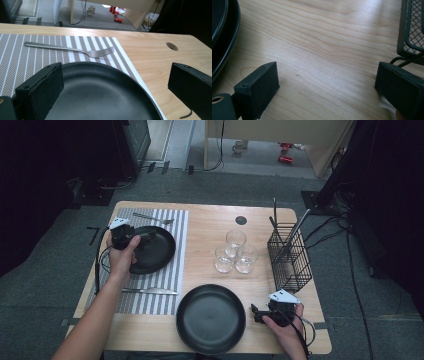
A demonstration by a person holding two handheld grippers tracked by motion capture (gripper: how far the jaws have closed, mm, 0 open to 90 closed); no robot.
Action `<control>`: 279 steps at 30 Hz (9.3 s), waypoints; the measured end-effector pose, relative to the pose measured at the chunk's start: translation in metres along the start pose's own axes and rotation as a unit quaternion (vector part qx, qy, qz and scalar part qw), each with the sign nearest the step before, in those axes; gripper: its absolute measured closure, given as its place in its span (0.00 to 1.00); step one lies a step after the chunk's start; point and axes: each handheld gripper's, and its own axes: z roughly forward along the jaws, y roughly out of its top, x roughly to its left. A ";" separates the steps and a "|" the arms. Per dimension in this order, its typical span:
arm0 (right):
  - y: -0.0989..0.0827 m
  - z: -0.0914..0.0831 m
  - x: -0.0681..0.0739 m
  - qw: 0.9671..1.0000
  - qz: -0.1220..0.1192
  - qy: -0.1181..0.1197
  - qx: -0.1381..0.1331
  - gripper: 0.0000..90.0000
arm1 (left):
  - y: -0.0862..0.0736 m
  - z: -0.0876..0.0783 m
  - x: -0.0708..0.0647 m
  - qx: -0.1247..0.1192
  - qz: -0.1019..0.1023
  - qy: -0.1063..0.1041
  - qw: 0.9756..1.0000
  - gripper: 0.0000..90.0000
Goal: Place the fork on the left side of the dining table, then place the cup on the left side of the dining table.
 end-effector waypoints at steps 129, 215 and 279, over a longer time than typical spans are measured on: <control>0.152 0.056 0.089 0.991 -0.040 0.086 -0.094 0.87 | -0.131 -0.094 -0.054 0.072 0.121 -0.049 0.989 0.00; 0.142 0.069 0.094 0.996 -0.063 0.053 -0.031 0.22 | -0.131 -0.091 -0.062 0.072 0.134 -0.062 0.986 0.00; 0.175 0.001 0.137 0.973 -0.108 0.194 -0.065 0.22 | -0.074 -0.025 -0.161 -0.051 0.215 -0.279 0.934 0.24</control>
